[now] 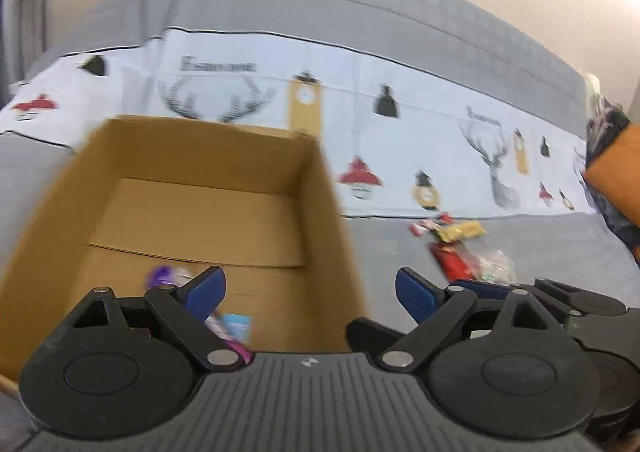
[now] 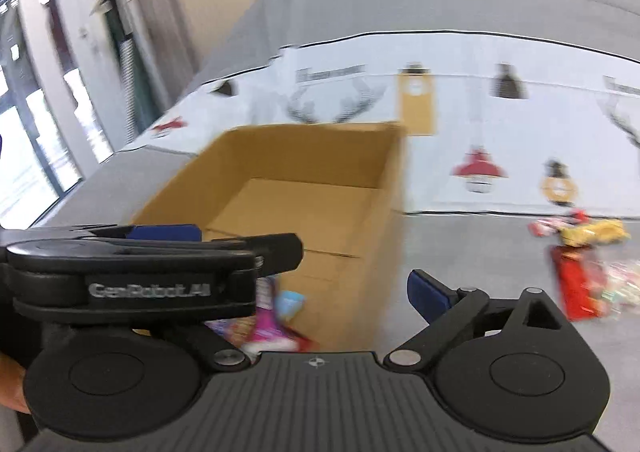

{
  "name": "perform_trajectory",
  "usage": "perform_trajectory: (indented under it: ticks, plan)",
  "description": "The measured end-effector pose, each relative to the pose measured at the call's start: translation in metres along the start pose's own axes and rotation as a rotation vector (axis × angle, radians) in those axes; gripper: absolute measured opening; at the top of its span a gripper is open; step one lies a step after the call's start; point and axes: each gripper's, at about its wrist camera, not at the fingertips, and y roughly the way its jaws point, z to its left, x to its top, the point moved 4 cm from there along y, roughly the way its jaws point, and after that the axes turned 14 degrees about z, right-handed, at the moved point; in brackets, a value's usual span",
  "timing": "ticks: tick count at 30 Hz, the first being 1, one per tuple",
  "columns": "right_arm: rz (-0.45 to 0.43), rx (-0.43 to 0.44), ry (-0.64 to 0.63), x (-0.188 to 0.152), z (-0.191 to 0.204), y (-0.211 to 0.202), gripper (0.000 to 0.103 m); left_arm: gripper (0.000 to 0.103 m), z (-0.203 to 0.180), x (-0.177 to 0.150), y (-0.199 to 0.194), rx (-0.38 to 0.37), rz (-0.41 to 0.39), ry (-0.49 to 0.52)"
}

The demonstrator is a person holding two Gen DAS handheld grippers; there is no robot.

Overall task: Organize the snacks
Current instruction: 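Move both open tools back toward the candy bag and red packet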

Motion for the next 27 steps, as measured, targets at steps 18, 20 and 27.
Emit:
perform_trajectory:
  ticks: [18, 20, 27]
  plan:
    - [0.019, -0.216, 0.174, -0.047, -0.257, -0.029, 0.102, 0.1, -0.168, 0.019, 0.172, -0.026, 0.151, 0.183]
    - [0.04, -0.236, 0.212, -0.043, -0.286, -0.02, 0.102, 0.1, -0.178, 0.025, 0.202, -0.037, 0.193, 0.176]
    - [0.132, -0.148, 0.451, -0.044, -0.363, 0.019, 0.099, 0.093, -0.19, 0.029, 0.263, -0.039, 0.252, 0.184]
